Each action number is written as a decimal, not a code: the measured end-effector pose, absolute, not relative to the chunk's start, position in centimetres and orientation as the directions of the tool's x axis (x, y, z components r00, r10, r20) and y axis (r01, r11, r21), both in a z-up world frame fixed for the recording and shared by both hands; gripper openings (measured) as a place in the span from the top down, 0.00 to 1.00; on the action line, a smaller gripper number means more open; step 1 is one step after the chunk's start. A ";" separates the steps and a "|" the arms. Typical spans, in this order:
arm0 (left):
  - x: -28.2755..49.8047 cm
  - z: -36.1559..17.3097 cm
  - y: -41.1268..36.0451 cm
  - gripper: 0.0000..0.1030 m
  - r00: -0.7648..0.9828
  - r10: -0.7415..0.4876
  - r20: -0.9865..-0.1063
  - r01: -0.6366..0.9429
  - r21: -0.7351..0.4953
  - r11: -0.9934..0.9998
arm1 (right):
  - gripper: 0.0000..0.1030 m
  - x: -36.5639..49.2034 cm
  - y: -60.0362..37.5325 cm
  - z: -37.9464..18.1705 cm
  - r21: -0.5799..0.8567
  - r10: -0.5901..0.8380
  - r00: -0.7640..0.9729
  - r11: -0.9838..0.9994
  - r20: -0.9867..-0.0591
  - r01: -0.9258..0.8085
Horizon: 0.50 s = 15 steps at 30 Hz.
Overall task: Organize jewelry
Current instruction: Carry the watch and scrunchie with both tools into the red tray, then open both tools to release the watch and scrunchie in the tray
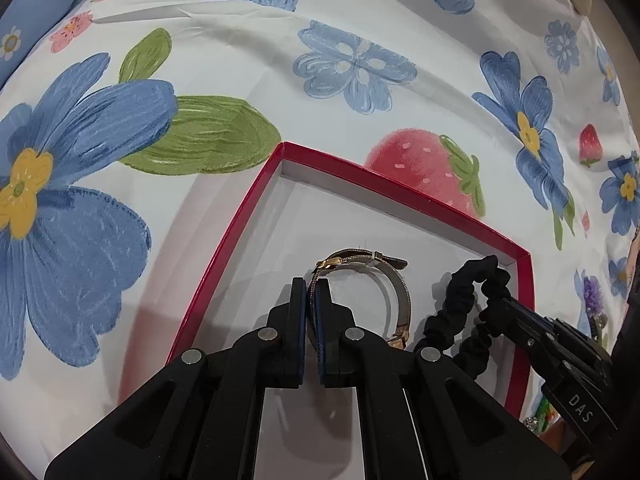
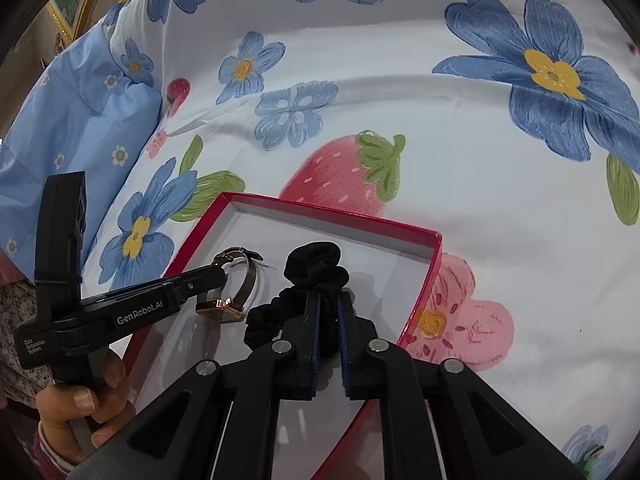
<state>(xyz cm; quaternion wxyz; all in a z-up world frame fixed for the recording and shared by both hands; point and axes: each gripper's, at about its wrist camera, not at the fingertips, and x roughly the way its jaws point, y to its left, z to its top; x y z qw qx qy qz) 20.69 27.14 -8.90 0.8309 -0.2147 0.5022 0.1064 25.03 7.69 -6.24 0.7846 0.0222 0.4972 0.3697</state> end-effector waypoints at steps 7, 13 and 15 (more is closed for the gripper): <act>20.6 -8.5 27.3 0.88 0.466 -0.024 -0.884 -0.408 -0.239 0.881 | 0.74 25.1 7.8 -6.0 0.398 0.604 0.236 0.723 -0.761 -0.565; 19.0 -6.9 27.0 0.79 0.495 -0.019 -0.868 -0.404 -0.250 0.880 | 0.61 24.5 6.6 -4.5 0.413 0.627 0.263 0.719 -0.734 -0.559; 18.3 -6.2 26.5 0.78 0.509 -0.024 -0.860 -0.398 -0.260 0.880 | 0.61 24.1 5.7 -3.8 0.427 0.640 0.273 0.715 -0.718 -0.554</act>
